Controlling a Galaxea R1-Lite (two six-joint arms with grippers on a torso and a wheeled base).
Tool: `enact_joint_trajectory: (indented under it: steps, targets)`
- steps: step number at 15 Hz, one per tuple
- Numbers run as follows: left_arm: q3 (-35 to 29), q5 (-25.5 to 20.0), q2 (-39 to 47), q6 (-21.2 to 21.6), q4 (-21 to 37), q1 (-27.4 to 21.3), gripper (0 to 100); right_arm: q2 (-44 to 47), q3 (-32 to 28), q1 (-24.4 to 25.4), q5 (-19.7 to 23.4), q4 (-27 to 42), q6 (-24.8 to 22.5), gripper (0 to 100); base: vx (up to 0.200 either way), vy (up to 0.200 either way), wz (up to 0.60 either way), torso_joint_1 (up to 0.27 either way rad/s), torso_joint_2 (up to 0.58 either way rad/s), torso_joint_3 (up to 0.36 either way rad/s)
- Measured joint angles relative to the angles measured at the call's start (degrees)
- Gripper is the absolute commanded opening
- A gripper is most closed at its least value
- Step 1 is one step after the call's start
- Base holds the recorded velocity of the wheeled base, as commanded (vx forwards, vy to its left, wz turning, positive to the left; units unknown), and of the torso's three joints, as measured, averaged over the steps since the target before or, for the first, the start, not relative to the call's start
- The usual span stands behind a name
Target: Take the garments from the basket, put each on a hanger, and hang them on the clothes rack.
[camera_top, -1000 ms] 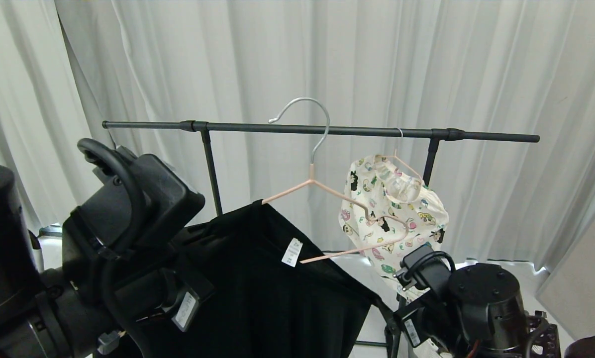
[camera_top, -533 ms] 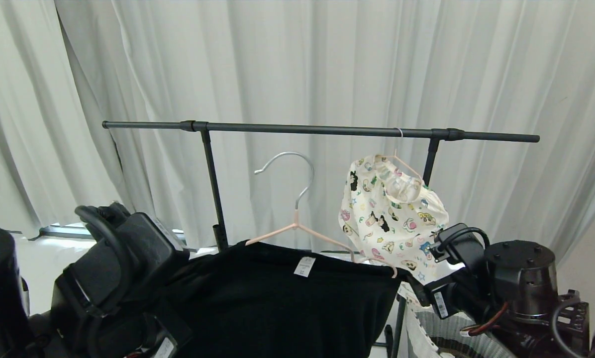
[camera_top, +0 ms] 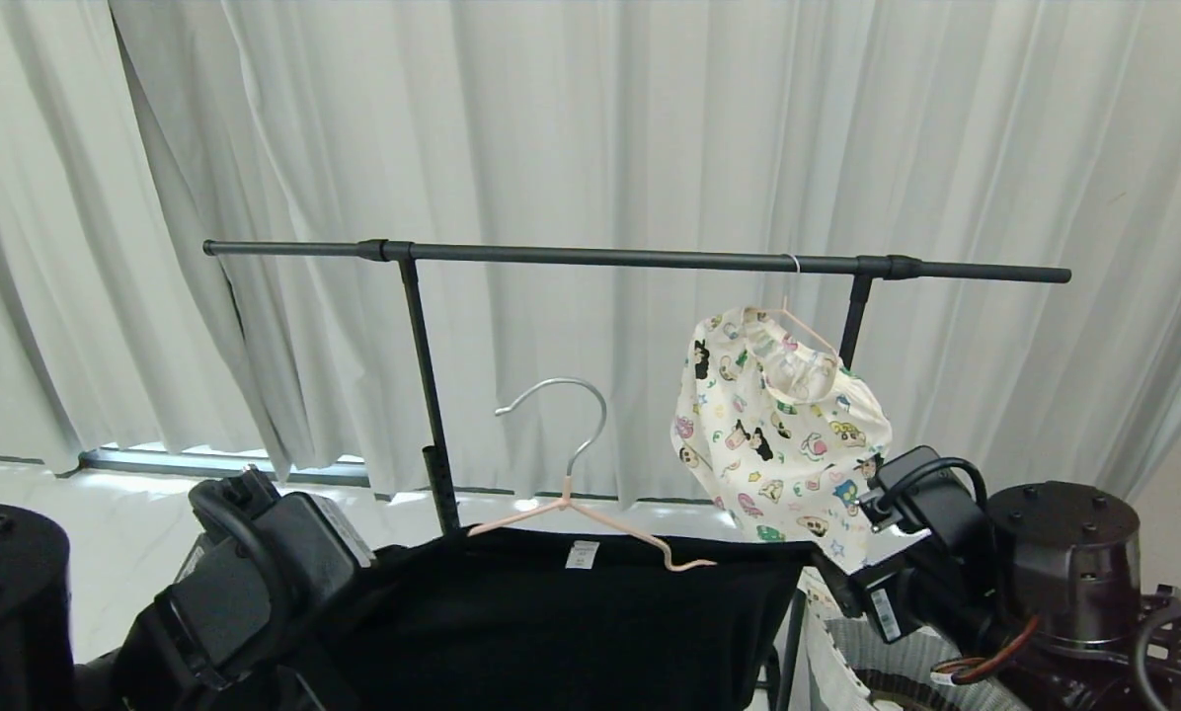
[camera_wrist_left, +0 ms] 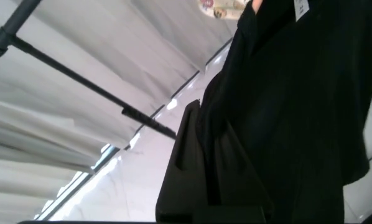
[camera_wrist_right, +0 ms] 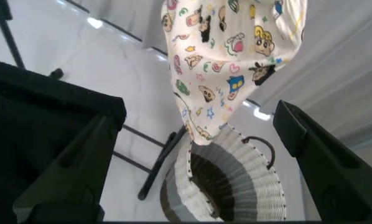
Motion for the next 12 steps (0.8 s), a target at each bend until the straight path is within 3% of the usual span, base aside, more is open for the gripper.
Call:
enact_joint_trajectory:
  steps: [3,8,12]
  targets:
    - [-1.9,1.9,1.0,-1.3,0.0,0.5,0,-0.9,2.0,5.3,0.1,-0.1,0.0,100,0.0,0.0,0.0,0.0,0.0,0.0]
    - [-2.9,2.0,1.7,-2.3,0.0,1.9,0,-1.3,3.7,20.2,0.4,-0.7,0.2,100,0.0,0.0,0.0,0.0,0.0,0.0]
    - [-2.0,1.6,1.3,-2.9,-0.7,0.6,0,-1.9,3.8,23.5,0.8,-0.8,0.3,100,0.0,0.0,0.0,0.0,0.0,0.0]
